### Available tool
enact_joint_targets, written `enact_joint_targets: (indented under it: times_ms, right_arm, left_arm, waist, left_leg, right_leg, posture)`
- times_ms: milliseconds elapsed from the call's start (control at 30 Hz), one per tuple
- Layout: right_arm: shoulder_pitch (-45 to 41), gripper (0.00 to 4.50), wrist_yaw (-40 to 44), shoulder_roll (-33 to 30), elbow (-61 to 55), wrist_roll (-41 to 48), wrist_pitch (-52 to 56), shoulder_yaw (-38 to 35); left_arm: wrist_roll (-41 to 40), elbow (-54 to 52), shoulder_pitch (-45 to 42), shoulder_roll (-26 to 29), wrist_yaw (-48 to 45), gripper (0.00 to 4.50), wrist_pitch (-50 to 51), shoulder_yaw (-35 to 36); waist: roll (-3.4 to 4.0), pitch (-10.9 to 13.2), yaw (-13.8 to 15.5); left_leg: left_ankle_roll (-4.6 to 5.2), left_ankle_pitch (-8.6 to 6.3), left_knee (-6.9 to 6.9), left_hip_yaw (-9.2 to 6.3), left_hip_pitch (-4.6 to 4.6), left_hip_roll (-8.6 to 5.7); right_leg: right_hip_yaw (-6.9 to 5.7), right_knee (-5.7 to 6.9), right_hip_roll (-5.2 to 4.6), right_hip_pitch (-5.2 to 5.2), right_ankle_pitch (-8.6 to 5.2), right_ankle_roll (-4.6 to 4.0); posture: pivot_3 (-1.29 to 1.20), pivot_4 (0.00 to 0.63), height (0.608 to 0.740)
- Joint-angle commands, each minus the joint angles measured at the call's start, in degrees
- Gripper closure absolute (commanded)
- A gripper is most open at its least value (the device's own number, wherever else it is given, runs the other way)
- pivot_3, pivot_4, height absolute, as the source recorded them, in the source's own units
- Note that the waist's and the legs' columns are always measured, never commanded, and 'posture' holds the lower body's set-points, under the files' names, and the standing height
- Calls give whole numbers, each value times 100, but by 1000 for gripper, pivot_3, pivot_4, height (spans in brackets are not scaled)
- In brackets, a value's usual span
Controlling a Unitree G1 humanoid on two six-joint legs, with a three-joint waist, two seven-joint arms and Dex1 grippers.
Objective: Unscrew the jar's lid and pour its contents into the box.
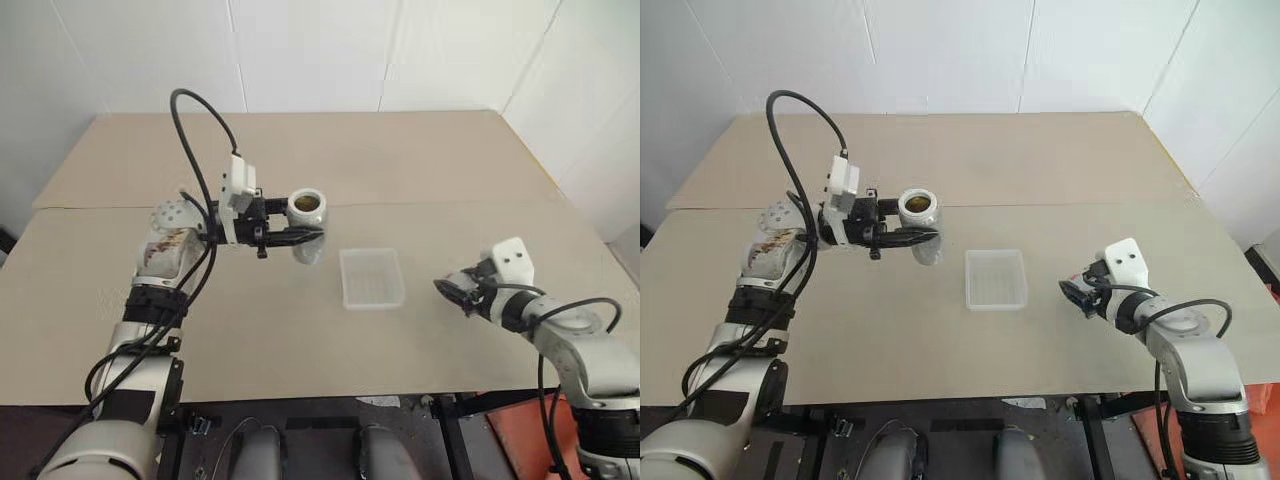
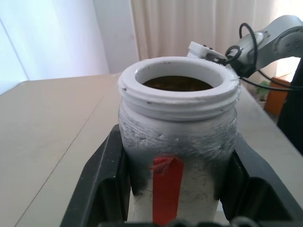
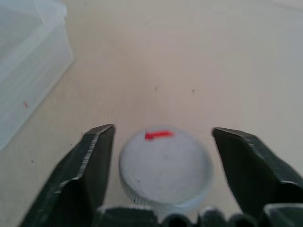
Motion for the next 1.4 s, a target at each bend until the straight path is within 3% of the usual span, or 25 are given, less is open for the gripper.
enact_joint_targets:
  times_ms: [33,233,367,400,533,633,733,867,1000,1400]
  right_arm:
    - [-64,33,444,-363,-682,463,170,-455]
    - [-355,33,978,-954,-1395,1683,1296,-967]
    - [-796,33,1052,-1020,-1722,2706,2212,-986]
    - [-942,33,1059,-1031,-1745,2947,2434,-962]
    - [-1644,33,996,-1185,-1551,3747,3247,-1009]
    - [-1926,33,1094,-1425,-1377,4053,3522,-959]
    - [-2089,33,1147,-1624,-1211,4235,3716,-867]
    - [-2138,33,994,-1558,-1116,4379,3745,-921]
    - [-2111,33,720,-1435,-1117,4561,3768,-1112]
    - [-1918,33,236,-1578,-1191,5188,3681,-1387]
  left_arm:
    - [411,-129,-47,-13,386,2479,-583,-110]
    - [1268,352,-389,-268,1315,2479,-1812,-340]
    - [2384,1097,-730,-367,2275,2479,-3517,-742]
    - [2890,1362,-870,-364,2802,2479,-4138,-910]
    - [6435,1929,-1863,38,6559,2479,-5608,-2321]
    - [8887,2145,-2768,192,9430,2479,-5176,-3922]
    - [10406,2364,-3352,-112,11069,2479,-4507,-5237]
    - [10977,2727,-3522,-643,11563,2479,-4039,-5944]
    - [10986,2987,-3560,-879,11659,2479,-3825,-6141]
    - [10575,3347,-3536,-779,11522,2479,-3993,-6126]
  waist:
    - [1,1,25]
    - [0,1,75]
    - [-1,1,92]
    - [-1,1,97]
    - [-7,5,152]
    - [-7,5,203]
    - [-6,4,254]
    - [-7,5,269]
    - [-8,5,215]
    - [-8,5,189]
  left_leg:
    - [0,0,0,0,-2,-1]
    - [0,0,4,-5,-1,-1]
    - [0,0,2,-5,-2,-2]
    - [0,0,3,-5,-2,-3]
    - [0,0,3,-9,-6,-10]
    - [0,0,3,-13,-30,-14]
    - [0,0,2,-10,-41,-22]
    - [1,-1,4,-6,-52,-24]
    - [1,-1,5,-5,-60,-22]
    - [1,-1,5,-6,-54,-23]
  right_leg:
    - [0,-1,-2,0,0,0]
    - [-11,-7,-4,10,0,0]
    - [-10,-10,-4,9,1,0]
    - [-9,-9,-5,9,1,-1]
    - [-11,-10,-9,8,3,0]
    - [-18,-12,-14,-6,4,4]
    - [-23,-11,-26,-9,7,13]
    - [-22,-10,-28,-17,9,18]
    - [-20,-6,-26,-31,9,17]
    - [-19,5,-29,-23,9,18]
  posture:
    - [0,150,740]
    - [0,150,740]
    - [0,150,740]
    - [0,150,740]
    - [0,150,740]
    - [0,150,740]
    - [0,150,740]
    - [0,150,740]
    - [0,150,740]
    - [0,150,740]
